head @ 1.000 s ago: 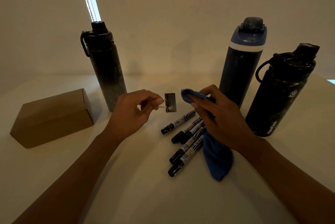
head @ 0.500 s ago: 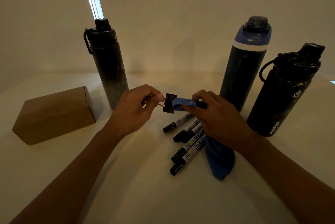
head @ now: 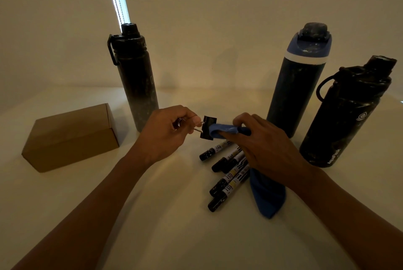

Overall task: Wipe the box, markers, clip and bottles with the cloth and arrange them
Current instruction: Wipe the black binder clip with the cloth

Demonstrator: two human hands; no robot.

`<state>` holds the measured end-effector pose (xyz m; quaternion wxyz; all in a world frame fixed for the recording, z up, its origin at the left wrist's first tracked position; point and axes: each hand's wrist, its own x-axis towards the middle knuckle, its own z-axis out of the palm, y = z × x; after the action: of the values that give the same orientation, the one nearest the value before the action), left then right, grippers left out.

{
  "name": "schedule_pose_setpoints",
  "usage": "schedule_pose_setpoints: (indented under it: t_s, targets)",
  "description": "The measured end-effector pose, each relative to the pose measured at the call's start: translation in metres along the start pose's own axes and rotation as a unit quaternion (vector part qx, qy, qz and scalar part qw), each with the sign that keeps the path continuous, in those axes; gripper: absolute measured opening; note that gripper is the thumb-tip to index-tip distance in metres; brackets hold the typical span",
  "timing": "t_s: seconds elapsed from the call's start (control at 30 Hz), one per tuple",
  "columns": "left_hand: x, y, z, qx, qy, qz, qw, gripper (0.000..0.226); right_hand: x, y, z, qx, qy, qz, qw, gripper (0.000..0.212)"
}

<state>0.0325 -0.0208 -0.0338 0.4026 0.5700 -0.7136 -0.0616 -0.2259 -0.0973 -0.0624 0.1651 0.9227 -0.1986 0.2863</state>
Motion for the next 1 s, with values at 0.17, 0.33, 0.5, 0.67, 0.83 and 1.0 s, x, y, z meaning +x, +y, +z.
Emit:
schedule_pose_setpoints:
  t_s: [0.17, 0.33, 0.5, 0.67, 0.83, 1.0]
  targets:
    - [-0.001, 0.003, 0.002, -0.025, -0.018, 0.001, 1.000, 0.035, -0.001, -0.008, -0.027, -0.037, -0.027, 0.069, 0.997, 0.054]
    - [-0.001, 0.000, 0.003, -0.015, 0.005, -0.012, 1.000, 0.021, 0.000, -0.017, -0.022, -0.008, -0.068, 0.063, 0.996, 0.051]
    - [0.000, -0.003, 0.001, -0.007, 0.007, -0.015, 1.000, 0.013, 0.001, -0.022, -0.015, -0.019, -0.089, 0.002, 0.996, 0.058]
    - [-0.001, 0.000, 0.002, -0.011, -0.010, -0.001, 1.000, 0.024, -0.001, -0.015, -0.016, -0.022, -0.063, 0.047, 0.997, 0.067]
    - [-0.001, 0.002, 0.003, -0.008, -0.019, 0.006, 1.000, 0.030, 0.001, -0.013, -0.020, -0.041, -0.042, 0.084, 0.995, 0.073]
    - [-0.001, -0.004, 0.003, 0.005, -0.001, 0.013, 1.000, 0.019, 0.002, -0.021, -0.017, -0.015, -0.067, 0.049, 0.996, 0.068]
